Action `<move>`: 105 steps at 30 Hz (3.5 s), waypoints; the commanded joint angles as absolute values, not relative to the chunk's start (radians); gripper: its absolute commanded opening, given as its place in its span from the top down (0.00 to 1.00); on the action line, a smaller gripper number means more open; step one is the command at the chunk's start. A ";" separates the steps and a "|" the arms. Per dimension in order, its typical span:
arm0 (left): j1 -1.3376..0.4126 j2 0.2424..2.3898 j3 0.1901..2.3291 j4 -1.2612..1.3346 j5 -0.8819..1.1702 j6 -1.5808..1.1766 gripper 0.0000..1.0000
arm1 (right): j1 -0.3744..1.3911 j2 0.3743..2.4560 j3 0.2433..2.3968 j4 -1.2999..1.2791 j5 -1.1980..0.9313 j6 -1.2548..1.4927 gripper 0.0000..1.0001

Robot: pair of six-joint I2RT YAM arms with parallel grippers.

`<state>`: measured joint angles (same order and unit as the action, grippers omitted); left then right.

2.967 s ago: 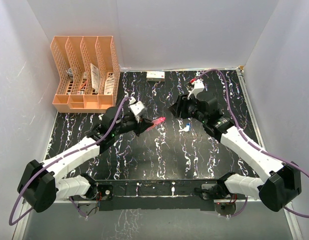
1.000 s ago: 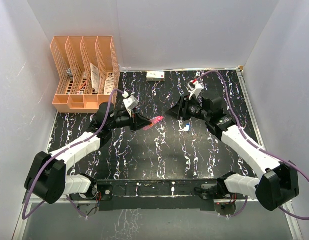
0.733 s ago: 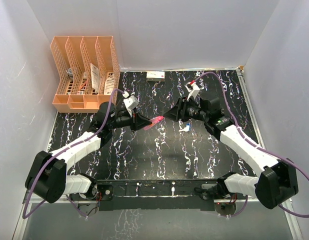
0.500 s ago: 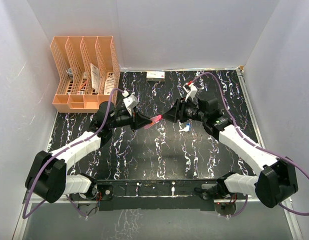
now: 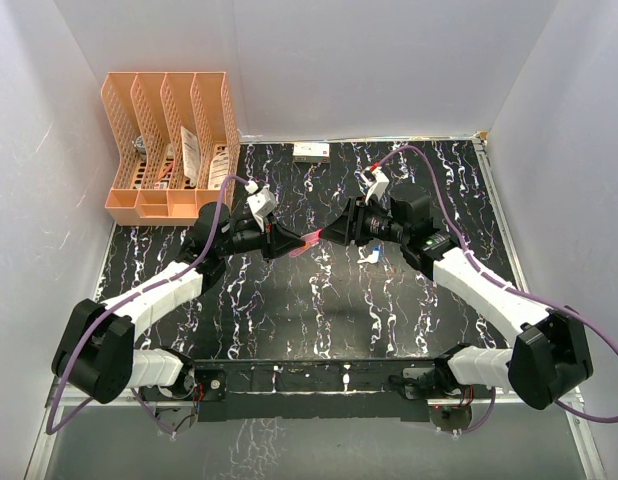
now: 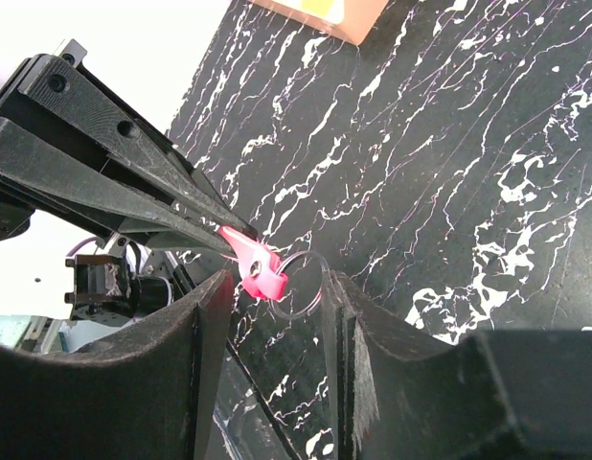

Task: Put the keys on the keyring

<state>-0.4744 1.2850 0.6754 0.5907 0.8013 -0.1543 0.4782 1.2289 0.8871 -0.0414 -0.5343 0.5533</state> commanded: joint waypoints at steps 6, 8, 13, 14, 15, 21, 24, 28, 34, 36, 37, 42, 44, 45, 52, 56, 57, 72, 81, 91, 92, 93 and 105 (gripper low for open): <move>-0.471 1.280 0.701 0.642 0.841 -0.156 1.00 | 0.492 1.245 0.902 0.054 -0.544 0.571 0.64; -0.471 1.281 0.699 0.641 0.843 -0.157 1.00 | 0.494 1.247 0.904 0.056 -0.545 0.572 0.65; -0.470 1.281 0.695 0.634 0.842 -0.154 1.00 | 0.494 1.244 0.909 0.063 -0.536 0.577 0.68; -0.471 1.281 0.695 0.633 0.843 -0.153 1.00 | 0.494 1.244 0.911 0.063 -0.536 0.577 0.68; -0.471 1.281 0.694 0.632 0.841 -0.152 1.00 | 0.495 1.244 0.912 0.063 -0.534 0.577 0.69; -0.471 1.275 0.690 0.615 0.835 -0.142 1.00 | 0.495 1.246 0.919 0.060 -0.533 0.578 0.73; -0.471 1.274 0.688 0.612 0.833 -0.140 1.00 | 0.495 1.244 0.920 0.057 -0.530 0.576 0.75; -0.471 1.271 0.685 0.607 0.828 -0.137 1.00 | 0.495 1.243 0.921 0.050 -0.521 0.574 0.79; -0.470 1.262 0.684 0.587 0.820 -0.127 1.00 | 0.495 1.243 0.922 0.041 -0.509 0.568 0.84; -0.471 1.261 0.684 0.584 0.817 -0.125 1.00 | 0.495 1.247 0.923 0.040 -0.508 0.567 0.86; -0.471 1.261 0.684 0.582 0.815 -0.124 1.00 | 0.495 1.247 0.923 0.039 -0.509 0.566 0.86; -0.471 1.256 0.683 0.574 0.797 -0.124 1.00 | 0.495 1.250 0.923 0.037 -0.505 0.563 0.89; -0.471 1.257 0.686 0.572 0.790 -0.127 1.00 | 0.495 1.251 0.925 0.035 -0.506 0.562 0.89; -0.471 1.257 0.684 0.571 0.786 -0.127 1.00 | 0.495 1.250 0.926 0.035 -0.506 0.561 0.89; -0.471 1.255 0.683 0.560 0.746 -0.133 0.78 | 0.495 1.249 0.940 0.033 -0.501 0.558 0.91; -0.471 1.255 0.678 0.562 0.738 -0.137 0.65 | 0.495 1.251 0.941 0.037 -0.499 0.558 0.91; -0.471 1.256 0.678 0.561 0.738 -0.137 0.63 | 0.495 1.250 0.941 0.037 -0.499 0.558 0.91; -0.475 1.338 0.683 0.810 0.830 -0.219 0.48 | 0.495 1.262 0.935 0.057 -0.521 0.576 0.92; -0.544 1.408 0.741 0.740 0.834 -0.102 0.45 | 0.495 1.273 0.957 0.051 -0.527 0.580 0.92; -0.594 1.440 0.794 0.685 0.763 -0.007 0.45 | 0.495 1.276 0.953 0.045 -0.533 0.581 0.92; -0.595 1.437 0.795 0.689 0.759 -0.001 0.46 | 0.495 1.276 0.953 0.045 -0.533 0.581 0.92; -0.597 1.436 0.795 0.689 0.753 0.003 0.46 | 0.495 1.276 0.952 0.043 -0.533 0.580 0.92; -0.613 1.411 0.787 0.693 0.693 0.061 0.61 | 0.494 1.276 0.950 0.039 -0.536 0.580 0.92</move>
<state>-0.6056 1.4475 0.7650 0.6571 0.7055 0.0212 0.4911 1.2804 0.9077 0.0013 -0.5236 0.5781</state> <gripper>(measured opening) 0.425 0.087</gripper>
